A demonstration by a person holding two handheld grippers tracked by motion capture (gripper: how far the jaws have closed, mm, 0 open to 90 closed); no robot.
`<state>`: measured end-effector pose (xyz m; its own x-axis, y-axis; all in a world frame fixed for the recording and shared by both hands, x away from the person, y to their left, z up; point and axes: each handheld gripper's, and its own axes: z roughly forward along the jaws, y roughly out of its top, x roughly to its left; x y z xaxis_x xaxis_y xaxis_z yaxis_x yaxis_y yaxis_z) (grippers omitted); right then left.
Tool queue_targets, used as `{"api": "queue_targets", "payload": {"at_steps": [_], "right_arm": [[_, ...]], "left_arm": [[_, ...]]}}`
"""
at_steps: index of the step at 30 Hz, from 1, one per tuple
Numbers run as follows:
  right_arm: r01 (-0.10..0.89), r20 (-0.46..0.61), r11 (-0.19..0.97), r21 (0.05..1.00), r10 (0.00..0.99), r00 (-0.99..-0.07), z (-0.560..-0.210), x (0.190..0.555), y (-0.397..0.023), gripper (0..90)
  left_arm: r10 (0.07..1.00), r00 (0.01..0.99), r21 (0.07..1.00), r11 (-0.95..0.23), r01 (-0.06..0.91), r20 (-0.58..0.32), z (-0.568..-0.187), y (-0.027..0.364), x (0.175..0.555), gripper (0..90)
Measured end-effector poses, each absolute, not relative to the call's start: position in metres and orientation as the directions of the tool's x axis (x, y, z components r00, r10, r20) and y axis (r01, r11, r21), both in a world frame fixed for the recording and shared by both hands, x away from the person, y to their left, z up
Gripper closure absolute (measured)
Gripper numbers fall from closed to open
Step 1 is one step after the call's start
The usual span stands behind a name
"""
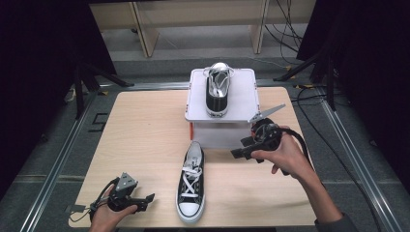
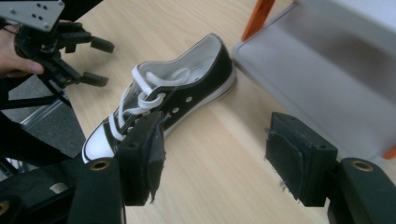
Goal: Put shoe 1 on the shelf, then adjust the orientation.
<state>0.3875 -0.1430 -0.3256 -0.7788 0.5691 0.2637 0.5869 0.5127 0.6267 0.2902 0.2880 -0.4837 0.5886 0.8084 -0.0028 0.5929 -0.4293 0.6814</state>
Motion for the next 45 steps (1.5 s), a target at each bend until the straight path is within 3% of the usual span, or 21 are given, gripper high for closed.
{"api": "queue_targets", "payload": {"at_steps": [12,21,32,45], "right_arm": [[0.570,0.277,0.531,0.627,0.532,-0.800,-0.363,0.384,-0.118,35.6],[0.552,0.281,0.548,0.629,0.501,-0.818,-0.381,0.393,-0.098,40.4],[0.561,0.247,0.544,0.624,0.544,-0.802,-0.389,0.406,-0.069,42.7],[0.674,0.296,0.464,0.575,0.650,-0.700,-0.421,0.431,-0.040,45.5]], "left_arm": [[0.810,0.586,0.687,-0.422,0.591,-0.007,-0.484,0.288,0.290,17.5],[0.810,0.587,0.689,-0.424,0.588,-0.002,-0.484,0.289,0.290,17.5],[0.824,0.566,0.705,-0.392,0.591,-0.016,-0.486,0.286,0.290,17.5],[0.813,0.582,0.695,-0.420,0.584,0.001,-0.485,0.286,0.291,17.5]]}}
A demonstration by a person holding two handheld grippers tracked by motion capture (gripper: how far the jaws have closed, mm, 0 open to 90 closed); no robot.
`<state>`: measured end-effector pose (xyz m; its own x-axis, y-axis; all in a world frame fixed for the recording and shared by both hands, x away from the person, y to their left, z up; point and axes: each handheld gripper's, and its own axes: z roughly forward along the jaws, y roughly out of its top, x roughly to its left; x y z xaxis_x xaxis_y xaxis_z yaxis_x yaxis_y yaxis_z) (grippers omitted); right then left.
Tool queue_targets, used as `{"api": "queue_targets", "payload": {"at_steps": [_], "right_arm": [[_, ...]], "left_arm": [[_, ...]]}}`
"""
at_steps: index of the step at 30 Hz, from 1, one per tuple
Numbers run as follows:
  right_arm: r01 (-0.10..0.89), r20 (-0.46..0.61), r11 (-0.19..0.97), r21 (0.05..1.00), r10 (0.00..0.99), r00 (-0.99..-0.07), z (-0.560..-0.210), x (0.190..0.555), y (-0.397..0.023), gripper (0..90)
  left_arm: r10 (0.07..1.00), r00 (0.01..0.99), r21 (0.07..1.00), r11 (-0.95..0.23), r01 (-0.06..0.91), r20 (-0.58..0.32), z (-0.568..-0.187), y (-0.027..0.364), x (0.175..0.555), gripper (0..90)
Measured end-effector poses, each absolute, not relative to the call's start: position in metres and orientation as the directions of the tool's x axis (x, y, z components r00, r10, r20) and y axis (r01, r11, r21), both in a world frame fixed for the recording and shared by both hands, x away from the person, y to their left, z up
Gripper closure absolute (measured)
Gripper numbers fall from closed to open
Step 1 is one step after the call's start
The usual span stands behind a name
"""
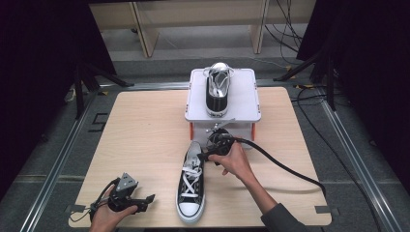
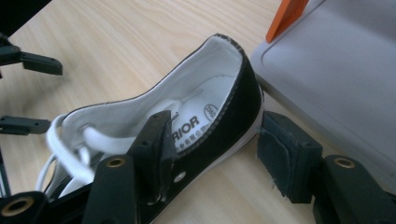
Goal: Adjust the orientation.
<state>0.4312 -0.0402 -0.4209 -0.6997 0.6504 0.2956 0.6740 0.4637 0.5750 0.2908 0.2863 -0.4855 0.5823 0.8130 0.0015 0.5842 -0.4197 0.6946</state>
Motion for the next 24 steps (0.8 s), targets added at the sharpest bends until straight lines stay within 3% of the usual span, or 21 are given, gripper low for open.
{"api": "queue_targets", "payload": {"at_steps": [4,7,13,15,17,24], "right_arm": [[0.661,0.272,0.472,0.584,0.653,-0.707,-0.421,0.436,-0.032,47.2],[0.652,0.233,0.507,0.564,0.659,-0.715,-0.421,0.440,-0.023,56.9],[0.614,0.196,0.548,0.567,0.635,-0.748,-0.424,0.443,-0.031,66.5],[0.650,0.208,0.537,0.537,0.663,-0.719,-0.421,0.439,-0.032,67.5],[0.628,0.173,0.569,0.531,0.652,-0.738,-0.419,0.437,-0.042,67.3],[0.643,0.178,0.546,0.537,0.672,-0.719,-0.418,0.423,-0.068,65.8]], "left_arm": [[0.815,0.579,0.694,-0.416,0.588,-0.002,-0.486,0.286,0.290,17.5],[0.821,0.570,0.696,-0.397,0.598,-0.021,-0.486,0.285,0.289,17.5],[0.806,0.592,0.701,-0.424,0.574,0.002,-0.485,0.287,0.290,17.5],[0.800,0.600,0.690,-0.439,0.576,0.009,-0.484,0.288,0.290,17.5],[0.822,0.569,0.697,-0.397,0.598,-0.020,-0.486,0.285,0.289,17.5],[0.807,0.591,0.695,-0.431,0.576,0.010,-0.484,0.289,0.291,17.5]]}}
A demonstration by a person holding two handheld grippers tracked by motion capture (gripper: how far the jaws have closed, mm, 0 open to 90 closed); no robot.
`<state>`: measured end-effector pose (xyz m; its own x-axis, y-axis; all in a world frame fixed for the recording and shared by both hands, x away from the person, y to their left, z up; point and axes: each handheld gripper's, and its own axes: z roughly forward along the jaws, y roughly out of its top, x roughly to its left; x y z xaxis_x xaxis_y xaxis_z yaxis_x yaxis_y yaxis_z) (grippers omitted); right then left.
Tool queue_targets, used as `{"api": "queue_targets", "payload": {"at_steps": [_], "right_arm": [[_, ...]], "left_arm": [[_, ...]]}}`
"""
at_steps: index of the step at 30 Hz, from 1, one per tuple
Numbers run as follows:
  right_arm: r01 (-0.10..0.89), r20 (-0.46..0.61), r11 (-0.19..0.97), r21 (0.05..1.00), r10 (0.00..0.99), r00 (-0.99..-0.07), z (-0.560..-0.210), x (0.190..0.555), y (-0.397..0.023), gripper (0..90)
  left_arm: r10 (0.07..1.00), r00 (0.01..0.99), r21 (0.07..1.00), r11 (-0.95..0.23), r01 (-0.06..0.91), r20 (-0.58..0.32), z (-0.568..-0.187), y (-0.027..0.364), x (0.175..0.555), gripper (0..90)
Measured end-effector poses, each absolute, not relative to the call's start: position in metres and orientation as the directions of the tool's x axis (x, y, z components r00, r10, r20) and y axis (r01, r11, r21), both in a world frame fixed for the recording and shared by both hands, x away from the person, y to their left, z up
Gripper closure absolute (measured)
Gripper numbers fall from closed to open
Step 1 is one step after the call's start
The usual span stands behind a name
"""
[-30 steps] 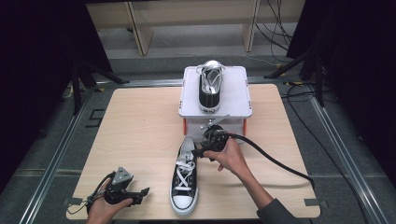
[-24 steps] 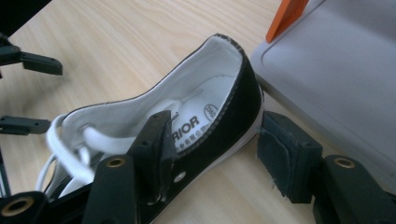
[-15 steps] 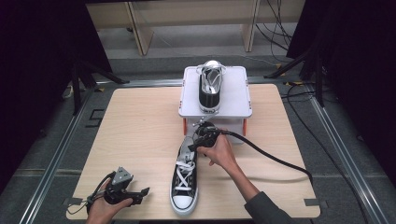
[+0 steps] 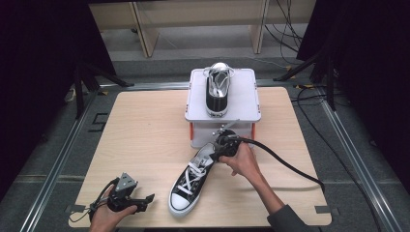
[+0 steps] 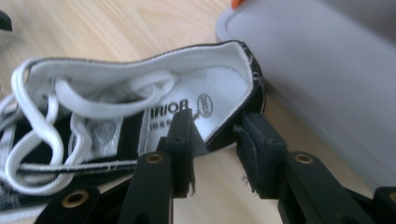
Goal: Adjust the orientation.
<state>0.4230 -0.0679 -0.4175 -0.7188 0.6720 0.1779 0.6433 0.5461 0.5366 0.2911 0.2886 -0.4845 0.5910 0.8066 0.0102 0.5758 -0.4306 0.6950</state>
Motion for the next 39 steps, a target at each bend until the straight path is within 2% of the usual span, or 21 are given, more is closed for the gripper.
{"api": "queue_targets", "payload": {"at_steps": [3,4,5,6,7,9,13,15,23,26,27,29,30,31,38,39], "right_arm": [[0.655,0.193,0.541,0.527,0.675,-0.712,-0.416,0.414,-0.084,64.7],[0.660,0.193,0.529,0.533,0.683,-0.704,-0.417,0.410,-0.090,64.4],[0.643,0.181,0.536,0.547,0.675,-0.716,-0.419,0.410,-0.093,64.3],[0.643,0.181,0.536,0.547,0.675,-0.716,-0.419,0.410,-0.093,64.3],[0.680,0.210,0.501,0.535,0.701,-0.681,-0.418,0.407,-0.093,59.3],[0.680,0.210,0.490,0.545,0.706,-0.676,-0.419,0.412,-0.092,57.1],[0.682,0.242,0.467,0.562,0.696,-0.676,-0.419,0.418,-0.084,56.6],[0.669,0.203,0.490,0.559,0.701,-0.683,-0.418,0.420,-0.081,52.6],[0.660,0.182,0.488,0.571,0.709,-0.682,-0.416,0.423,-0.079,49.4],[0.622,0.148,0.502,0.601,0.696,-0.703,-0.412,0.430,-0.080,52.1],[0.614,0.142,0.496,0.614,0.696,-0.704,-0.409,0.434,-0.080,58.8],[0.601,0.140,0.502,0.622,0.684,-0.716,-0.410,0.439,-0.080,66.4],[0.601,0.140,0.502,0.622,0.684,-0.716,-0.410,0.439,-0.080,66.4],[0.601,0.138,0.527,0.601,0.673,-0.727,-0.413,0.444,-0.080,74.9],[0.602,0.100,0.560,0.569,0.680,-0.726,-0.408,0.432,-0.083,77.7],[0.594,0.080,0.579,0.559,0.675,-0.733,-0.404,0.422,-0.086,78.5]], "left_arm": [[0.804,0.595,0.687,-0.434,0.583,0.003,-0.484,0.288,0.290,17.5],[0.822,0.569,0.695,-0.400,0.597,-0.016,-0.485,0.285,0.289,17.5],[0.809,0.588,0.685,-0.428,0.590,-0.002,-0.484,0.288,0.290,17.5],[0.809,0.588,0.685,-0.428,0.590,-0.002,-0.484,0.288,0.290,17.5],[0.809,0.587,0.682,-0.432,0.590,0.005,-0.484,0.288,0.290,17.5],[0.809,0.588,0.681,-0.433,0.590,0.004,-0.484,0.288,0.290,17.5],[0.809,0.588,0.686,-0.427,0.588,0.000,-0.485,0.288,0.290,17.5],[0.807,0.591,0.688,-0.428,0.586,-0.001,-0.484,0.288,0.290,17.5],[0.812,0.584,0.695,-0.421,0.583,0.002,-0.485,0.286,0.291,17.5],[0.817,0.577,0.699,-0.410,0.585,-0.004,-0.485,0.285,0.291,17.5],[0.813,0.582,0.699,-0.415,0.582,-0.001,-0.486,0.286,0.291,17.5],[0.815,0.579,0.698,-0.415,0.584,0.000,-0.485,0.286,0.290,17.5],[0.815,0.579,0.698,-0.415,0.584,0.000,-0.485,0.286,0.290,17.5],[0.811,0.585,0.699,-0.417,0.581,-0.002,-0.485,0.286,0.291,17.5],[0.808,0.590,0.703,-0.423,0.572,0.006,-0.486,0.286,0.291,17.5],[0.820,0.571,0.691,-0.404,0.600,-0.016,-0.485,0.285,0.289,17.5]]}}
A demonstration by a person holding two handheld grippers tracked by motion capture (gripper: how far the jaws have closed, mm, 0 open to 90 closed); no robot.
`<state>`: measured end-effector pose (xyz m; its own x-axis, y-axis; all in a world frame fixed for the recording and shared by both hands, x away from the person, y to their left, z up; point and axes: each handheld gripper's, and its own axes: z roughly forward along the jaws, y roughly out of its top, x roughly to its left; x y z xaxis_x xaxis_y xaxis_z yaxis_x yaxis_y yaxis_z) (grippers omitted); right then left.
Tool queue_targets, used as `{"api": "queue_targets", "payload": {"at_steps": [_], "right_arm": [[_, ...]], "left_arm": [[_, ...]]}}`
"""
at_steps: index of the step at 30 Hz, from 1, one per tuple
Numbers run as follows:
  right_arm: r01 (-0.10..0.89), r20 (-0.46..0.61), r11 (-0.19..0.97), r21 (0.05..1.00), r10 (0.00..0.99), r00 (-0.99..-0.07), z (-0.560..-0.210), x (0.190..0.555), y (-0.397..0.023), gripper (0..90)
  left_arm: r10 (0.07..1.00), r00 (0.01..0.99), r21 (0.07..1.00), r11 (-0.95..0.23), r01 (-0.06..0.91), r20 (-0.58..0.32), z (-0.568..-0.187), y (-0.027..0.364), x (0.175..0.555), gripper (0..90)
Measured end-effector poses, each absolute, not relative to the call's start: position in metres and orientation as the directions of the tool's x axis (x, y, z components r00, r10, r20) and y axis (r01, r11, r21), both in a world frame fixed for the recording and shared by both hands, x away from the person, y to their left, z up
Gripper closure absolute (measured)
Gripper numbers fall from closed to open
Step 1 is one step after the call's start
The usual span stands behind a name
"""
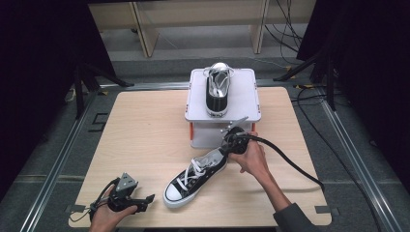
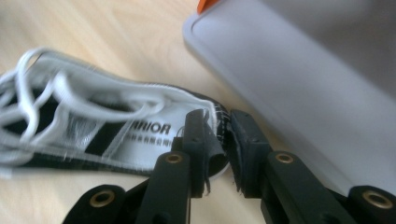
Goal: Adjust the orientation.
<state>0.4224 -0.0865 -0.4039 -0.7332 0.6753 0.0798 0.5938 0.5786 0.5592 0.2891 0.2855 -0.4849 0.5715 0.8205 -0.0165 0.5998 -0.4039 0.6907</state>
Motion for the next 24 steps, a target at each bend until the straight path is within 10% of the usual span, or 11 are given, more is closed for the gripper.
{"api": "queue_targets", "payload": {"at_steps": [24], "right_arm": [[0.553,0.197,0.583,0.595,0.561,-0.804,-0.388,0.349,-0.129,71.5]], "left_arm": [[0.814,0.581,0.690,-0.426,0.586,0.009,-0.485,0.287,0.291,17.5]]}}
